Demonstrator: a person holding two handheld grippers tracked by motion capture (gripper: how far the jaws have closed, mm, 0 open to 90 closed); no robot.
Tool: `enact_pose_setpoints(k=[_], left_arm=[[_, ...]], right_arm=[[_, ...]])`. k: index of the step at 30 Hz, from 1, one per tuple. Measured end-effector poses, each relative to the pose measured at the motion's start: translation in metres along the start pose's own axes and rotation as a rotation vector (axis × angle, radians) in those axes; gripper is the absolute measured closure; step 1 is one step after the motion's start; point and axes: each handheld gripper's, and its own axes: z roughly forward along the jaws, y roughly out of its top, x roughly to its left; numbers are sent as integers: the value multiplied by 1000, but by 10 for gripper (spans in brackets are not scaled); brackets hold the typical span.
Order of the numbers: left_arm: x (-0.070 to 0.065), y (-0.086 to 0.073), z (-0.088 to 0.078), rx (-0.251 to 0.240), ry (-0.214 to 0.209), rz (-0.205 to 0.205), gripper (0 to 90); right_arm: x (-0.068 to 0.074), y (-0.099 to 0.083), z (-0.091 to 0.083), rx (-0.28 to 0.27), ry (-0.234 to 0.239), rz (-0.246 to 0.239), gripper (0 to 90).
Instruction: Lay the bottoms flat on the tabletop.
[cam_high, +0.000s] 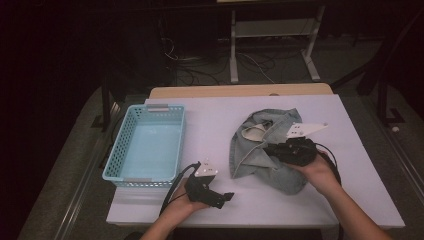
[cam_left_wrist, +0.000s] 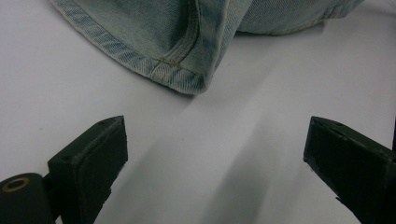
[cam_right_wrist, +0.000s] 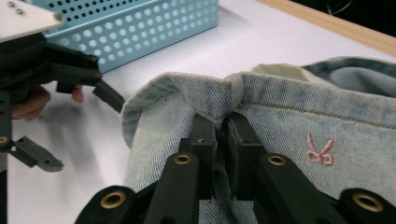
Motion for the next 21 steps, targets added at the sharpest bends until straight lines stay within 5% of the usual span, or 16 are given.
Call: enact_pose_setpoints(k=[16,21], left_arm=[[0,0,0,1,0,-1,61],[0,0,-1,-1,0,0,61]], right_arm=[[29,0,31,83,93,-76,810],[28,0,28,69,77,-77,655]])
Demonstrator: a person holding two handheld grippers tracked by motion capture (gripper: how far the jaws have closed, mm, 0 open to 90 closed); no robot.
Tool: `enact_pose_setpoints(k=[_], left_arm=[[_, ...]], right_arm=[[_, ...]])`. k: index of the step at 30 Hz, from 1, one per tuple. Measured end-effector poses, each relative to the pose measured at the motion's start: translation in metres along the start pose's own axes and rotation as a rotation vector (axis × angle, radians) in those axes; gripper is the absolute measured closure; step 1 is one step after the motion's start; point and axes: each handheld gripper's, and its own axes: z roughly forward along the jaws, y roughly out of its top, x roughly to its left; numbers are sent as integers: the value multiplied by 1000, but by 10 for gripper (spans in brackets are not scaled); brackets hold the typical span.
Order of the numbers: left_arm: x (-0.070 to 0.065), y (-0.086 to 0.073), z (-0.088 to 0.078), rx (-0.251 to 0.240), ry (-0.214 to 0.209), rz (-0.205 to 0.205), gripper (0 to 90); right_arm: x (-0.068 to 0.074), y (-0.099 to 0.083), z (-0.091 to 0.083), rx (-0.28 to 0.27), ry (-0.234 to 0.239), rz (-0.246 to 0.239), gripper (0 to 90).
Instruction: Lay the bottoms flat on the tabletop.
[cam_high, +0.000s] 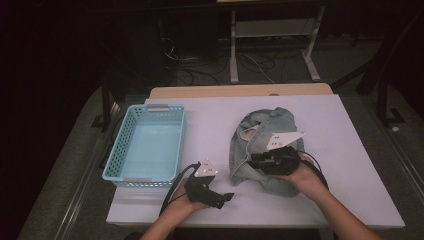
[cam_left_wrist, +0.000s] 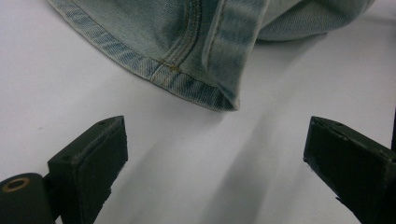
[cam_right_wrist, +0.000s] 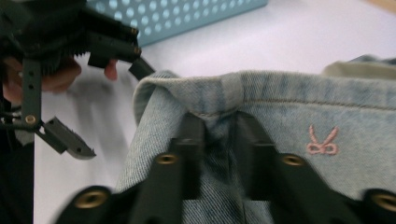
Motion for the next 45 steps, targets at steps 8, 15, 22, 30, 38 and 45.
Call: enact_pose_setpoints(k=[8,15,22,30,38,45], left_arm=[[0,0,0,1,-2,1,61],[0,0,0,2,0,1,61],[0,0,0,-2,-2,0,61],[0,0,0,-3,2,-4,61],[0,0,-1,-2,4,-2,61],[1,0,-1,-2,2,-1,61]], right_arm=[[-27,-6,-41,-92,-95,77,483],[-50,-16,-72,-133,-173,149,476],[-68,-47,-96,-106,-263,218,471],[-71,-82,-107,-38,-284,283,461],[-80,-103,-101,30,-266,336,475],[-79,-108,-86,86,-173,337,476]])
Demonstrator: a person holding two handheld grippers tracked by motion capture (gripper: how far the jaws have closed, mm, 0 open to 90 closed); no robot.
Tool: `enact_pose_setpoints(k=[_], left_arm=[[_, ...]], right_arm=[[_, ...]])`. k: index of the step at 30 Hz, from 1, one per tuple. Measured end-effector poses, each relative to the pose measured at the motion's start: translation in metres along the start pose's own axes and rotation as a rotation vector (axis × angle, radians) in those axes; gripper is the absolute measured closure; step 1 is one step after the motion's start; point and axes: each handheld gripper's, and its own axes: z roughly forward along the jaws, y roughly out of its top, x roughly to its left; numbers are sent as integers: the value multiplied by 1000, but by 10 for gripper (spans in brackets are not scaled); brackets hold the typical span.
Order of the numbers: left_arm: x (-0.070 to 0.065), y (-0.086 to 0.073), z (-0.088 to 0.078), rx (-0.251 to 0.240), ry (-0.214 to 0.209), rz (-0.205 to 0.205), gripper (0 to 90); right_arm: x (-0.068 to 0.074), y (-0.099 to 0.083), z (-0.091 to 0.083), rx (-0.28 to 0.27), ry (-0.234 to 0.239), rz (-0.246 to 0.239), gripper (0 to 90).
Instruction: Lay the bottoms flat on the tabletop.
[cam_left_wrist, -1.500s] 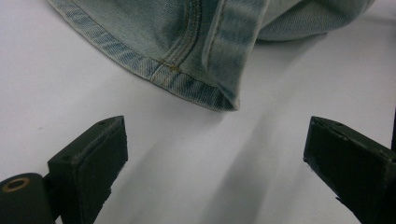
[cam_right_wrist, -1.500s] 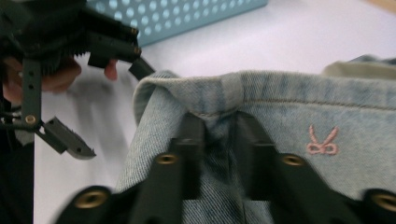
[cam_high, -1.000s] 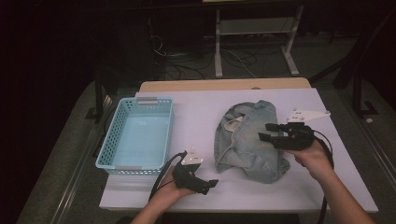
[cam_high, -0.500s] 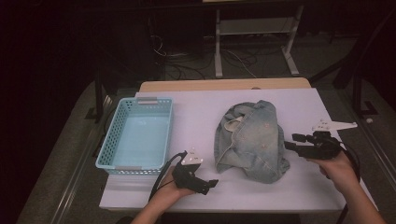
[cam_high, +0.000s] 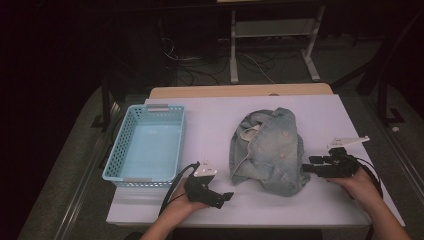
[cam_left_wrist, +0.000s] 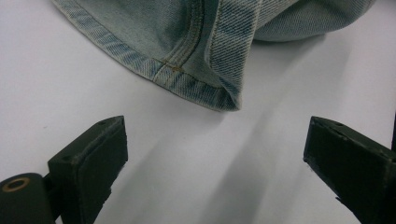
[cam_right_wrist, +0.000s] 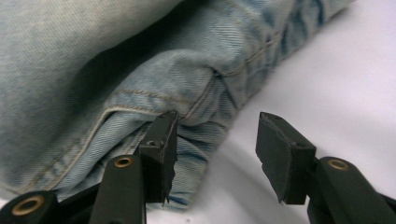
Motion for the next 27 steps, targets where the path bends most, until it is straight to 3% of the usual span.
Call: enact_pose_setpoints(k=[3,10,15,23,27], left_arm=[[-1,0,1,0,-1,-1,61],[-2,0,2,5,-3,3,61],[-2,1,4,7,-6,5,61],[-1,0,2,4,-4,1,61],[-1,0,2,4,-5,2,61]], right_arm=[[4,0,4,14,31,-17,469],[9,2,20,46,28,-55,415],[2,0,24,57,80,-17,390],[11,2,19,80,106,-76,280],[25,2,27,139,44,-159,230]])
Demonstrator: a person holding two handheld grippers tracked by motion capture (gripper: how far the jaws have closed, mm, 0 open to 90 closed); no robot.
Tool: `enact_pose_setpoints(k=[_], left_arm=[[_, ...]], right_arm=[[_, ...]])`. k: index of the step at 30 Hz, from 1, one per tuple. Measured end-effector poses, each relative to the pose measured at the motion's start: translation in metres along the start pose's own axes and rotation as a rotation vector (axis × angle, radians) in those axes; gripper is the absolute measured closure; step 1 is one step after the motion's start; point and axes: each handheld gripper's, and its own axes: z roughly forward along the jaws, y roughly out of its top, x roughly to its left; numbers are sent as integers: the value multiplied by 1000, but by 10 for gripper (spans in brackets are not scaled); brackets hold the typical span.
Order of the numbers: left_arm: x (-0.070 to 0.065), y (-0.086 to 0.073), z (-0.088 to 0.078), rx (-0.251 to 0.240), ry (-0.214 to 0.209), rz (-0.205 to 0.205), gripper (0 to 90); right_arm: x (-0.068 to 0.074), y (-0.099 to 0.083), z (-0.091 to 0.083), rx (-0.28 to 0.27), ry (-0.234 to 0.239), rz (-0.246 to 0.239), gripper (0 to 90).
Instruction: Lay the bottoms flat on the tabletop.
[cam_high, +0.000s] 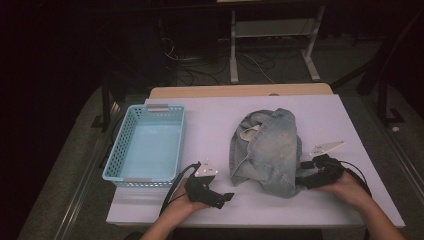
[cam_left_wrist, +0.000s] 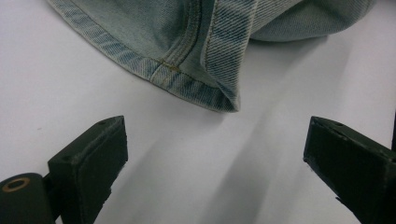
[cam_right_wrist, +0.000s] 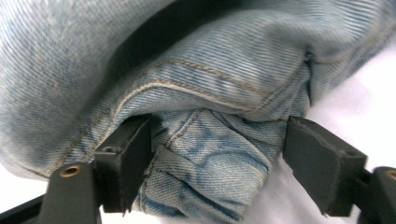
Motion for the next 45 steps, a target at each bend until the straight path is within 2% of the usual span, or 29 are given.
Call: enact_pose_setpoints(k=[4,11,12,16,27,34,37,45], left_arm=[[0,0,1,2,1,3,61],[-1,0,1,3,1,3,61],[-1,0,1,2,1,1,61],[-1,0,2,6,-1,2,61],[0,0,1,2,9,-3,68],[1,0,-1,-1,9,-3,69],[1,0,-1,-5,12,-4,69],[1,0,-1,-5,10,-6,68]], right_arm=[[3,1,1,20,-24,-18,232],[8,3,2,39,-73,-36,293],[9,4,1,44,-71,-36,349],[10,4,0,43,-61,-36,412],[10,5,-4,34,-68,-48,511],[5,5,-11,25,-101,-46,551],[3,5,-14,23,-128,-54,567],[-8,2,-25,3,-199,-28,580]])
